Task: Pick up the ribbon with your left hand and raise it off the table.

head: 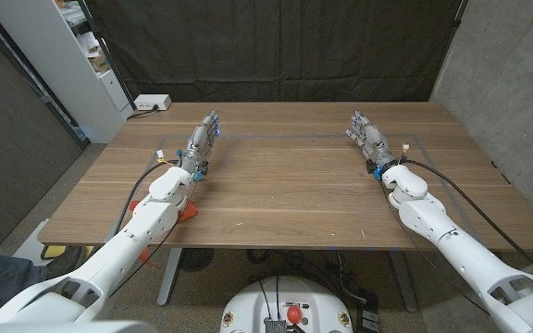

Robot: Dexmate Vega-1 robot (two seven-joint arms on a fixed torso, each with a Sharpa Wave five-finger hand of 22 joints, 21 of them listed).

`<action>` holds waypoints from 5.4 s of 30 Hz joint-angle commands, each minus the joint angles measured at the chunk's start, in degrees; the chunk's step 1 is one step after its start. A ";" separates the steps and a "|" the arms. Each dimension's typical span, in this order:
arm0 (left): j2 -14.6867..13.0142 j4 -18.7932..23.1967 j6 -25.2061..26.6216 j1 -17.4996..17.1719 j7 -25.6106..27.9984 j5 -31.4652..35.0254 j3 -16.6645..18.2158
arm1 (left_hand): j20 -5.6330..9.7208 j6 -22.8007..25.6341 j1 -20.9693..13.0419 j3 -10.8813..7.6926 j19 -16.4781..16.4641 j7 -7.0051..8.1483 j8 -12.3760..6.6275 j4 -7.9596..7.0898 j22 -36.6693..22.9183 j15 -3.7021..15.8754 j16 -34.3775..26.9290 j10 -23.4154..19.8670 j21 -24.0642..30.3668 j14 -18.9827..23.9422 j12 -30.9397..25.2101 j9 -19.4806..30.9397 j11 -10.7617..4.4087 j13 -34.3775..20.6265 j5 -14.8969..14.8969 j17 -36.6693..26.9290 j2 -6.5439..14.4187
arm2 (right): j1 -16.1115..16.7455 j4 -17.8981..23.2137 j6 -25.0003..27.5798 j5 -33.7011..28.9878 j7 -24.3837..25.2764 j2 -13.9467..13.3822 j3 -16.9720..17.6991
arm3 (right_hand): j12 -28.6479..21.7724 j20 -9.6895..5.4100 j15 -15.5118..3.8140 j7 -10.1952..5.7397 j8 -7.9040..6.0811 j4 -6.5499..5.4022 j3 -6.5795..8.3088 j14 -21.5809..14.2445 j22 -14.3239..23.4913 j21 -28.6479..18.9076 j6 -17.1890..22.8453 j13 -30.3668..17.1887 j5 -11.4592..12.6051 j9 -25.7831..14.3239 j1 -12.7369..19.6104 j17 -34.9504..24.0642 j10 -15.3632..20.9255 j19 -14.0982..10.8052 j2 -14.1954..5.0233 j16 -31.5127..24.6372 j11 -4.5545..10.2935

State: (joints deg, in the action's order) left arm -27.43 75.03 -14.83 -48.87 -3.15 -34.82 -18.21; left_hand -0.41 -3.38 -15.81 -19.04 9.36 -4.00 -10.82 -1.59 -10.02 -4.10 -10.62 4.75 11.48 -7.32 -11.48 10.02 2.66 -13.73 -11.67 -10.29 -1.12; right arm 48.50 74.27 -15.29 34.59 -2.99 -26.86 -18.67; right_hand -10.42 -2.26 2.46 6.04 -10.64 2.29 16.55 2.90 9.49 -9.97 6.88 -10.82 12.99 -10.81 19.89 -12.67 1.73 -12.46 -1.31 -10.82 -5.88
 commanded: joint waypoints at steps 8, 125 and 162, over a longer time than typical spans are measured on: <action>8.36 0.25 4.03 -1.93 -5.99 9.72 10.45 | 0.13 0.28 -0.69 -0.43 0.18 -0.35 -0.31 0.14 -0.19 0.25 -0.35 0.00 0.31 -0.15 -0.51 0.18 -0.29 0.20 -0.18 -0.06 0.28 | 1.64 -0.52 3.74 -9.20 -5.25 8.66 10.04 | -0.39 0.00 0.07 0.06 -0.49 0.09 0.25 0.47 0.28 -0.32 0.55 -0.20 0.33 -0.11 0.54 -0.15 -0.31 0.18 -0.07 -0.28 -0.49; 7.91 14.25 -0.33 -16.53 -14.79 12.86 24.99 | -0.95 3.78 -1.31 -0.72 -0.81 -0.13 -0.42 2.12 -0.24 0.66 -0.59 -3.16 0.18 2.73 -1.22 0.19 -0.73 2.14 0.53 -0.05 1.62 | 2.59 1.13 6.45 -15.76 -8.06 14.72 15.06 | -0.96 0.34 0.13 -0.41 -0.61 0.74 -0.37 0.00 0.27 -0.89 0.76 -0.26 0.33 -0.11 -0.01 0.07 0.10 0.37 -0.49 -0.88 -0.28; 8.74 20.11 -1.99 -23.04 -14.75 12.68 27.34 | -0.99 4.01 -1.25 -0.68 -0.86 -0.17 -0.29 2.50 -0.24 0.61 -0.44 -3.28 0.09 2.87 -1.11 0.20 -0.79 2.31 0.61 -0.06 1.76 | 0.49 -1.60 5.87 -15.89 -9.33 14.65 14.21 | -0.96 0.38 0.17 -0.48 -0.59 1.01 -0.46 0.03 0.27 -0.91 0.74 -0.26 0.36 -0.11 -0.10 0.14 0.05 0.48 -0.62 -0.88 -0.30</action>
State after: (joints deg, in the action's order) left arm -19.16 92.86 -16.73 -70.00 -18.59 -22.80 8.99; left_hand -1.24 0.32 -17.01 -19.82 8.51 -4.20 -11.03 0.63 -9.99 -3.34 -10.83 1.87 11.47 -4.79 -12.52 10.00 1.85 -11.45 -11.41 -10.27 0.09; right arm 49.93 73.82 -9.35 18.51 -11.29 -11.88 -4.36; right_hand -10.86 -2.04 2.44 5.53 -11.09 3.01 15.82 2.87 9.46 -10.41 7.37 -10.77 12.98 -10.77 19.71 -12.53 1.52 -12.22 -1.61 -11.46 -6.04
